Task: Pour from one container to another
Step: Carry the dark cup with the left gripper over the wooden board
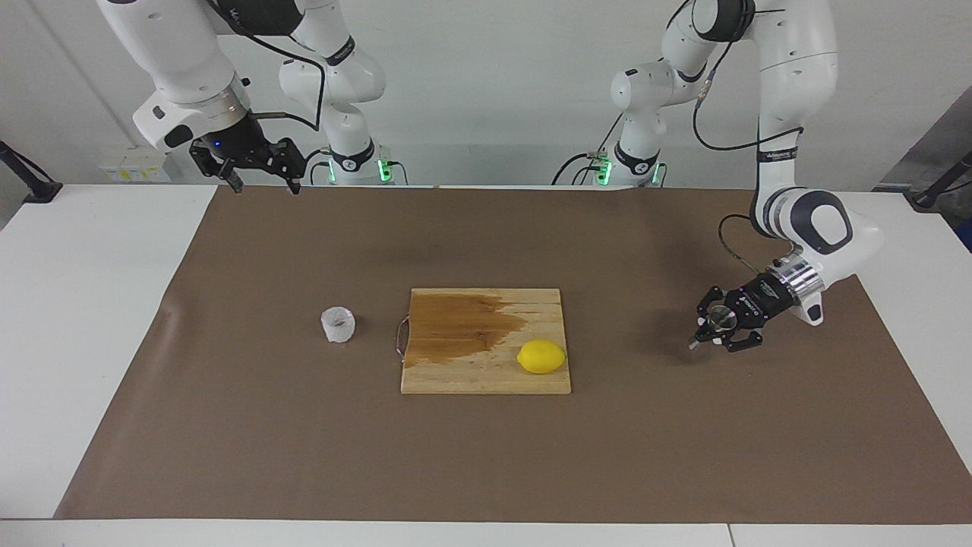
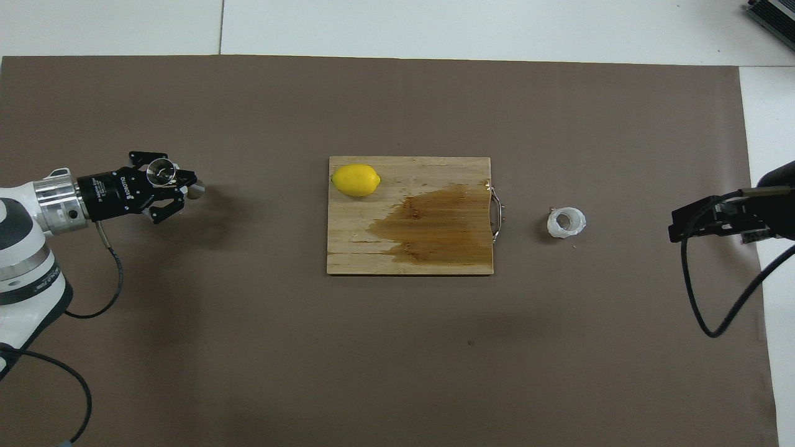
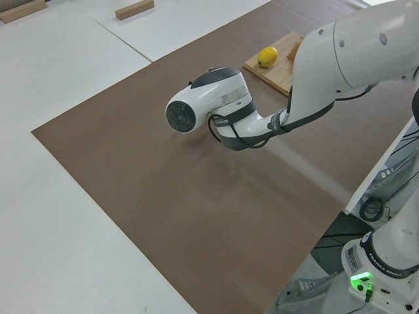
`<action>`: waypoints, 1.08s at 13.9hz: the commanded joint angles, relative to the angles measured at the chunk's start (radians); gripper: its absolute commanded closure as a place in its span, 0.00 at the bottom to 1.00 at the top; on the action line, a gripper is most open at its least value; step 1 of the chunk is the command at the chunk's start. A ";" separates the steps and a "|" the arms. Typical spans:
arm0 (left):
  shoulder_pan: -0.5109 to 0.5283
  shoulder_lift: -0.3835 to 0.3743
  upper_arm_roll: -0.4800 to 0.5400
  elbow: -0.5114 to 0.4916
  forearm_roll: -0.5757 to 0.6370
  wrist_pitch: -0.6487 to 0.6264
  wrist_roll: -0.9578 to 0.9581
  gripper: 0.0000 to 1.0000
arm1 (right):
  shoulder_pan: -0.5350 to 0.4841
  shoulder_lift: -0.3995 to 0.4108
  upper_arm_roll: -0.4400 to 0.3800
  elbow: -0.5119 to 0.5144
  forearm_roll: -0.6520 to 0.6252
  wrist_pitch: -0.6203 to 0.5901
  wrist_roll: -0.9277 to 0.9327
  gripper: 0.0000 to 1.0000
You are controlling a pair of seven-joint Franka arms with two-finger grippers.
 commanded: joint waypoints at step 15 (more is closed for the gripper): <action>-0.499 -0.177 0.014 -0.083 -0.428 0.349 -0.076 1.00 | -0.005 -0.009 -0.004 -0.007 0.021 0.007 -0.019 0.00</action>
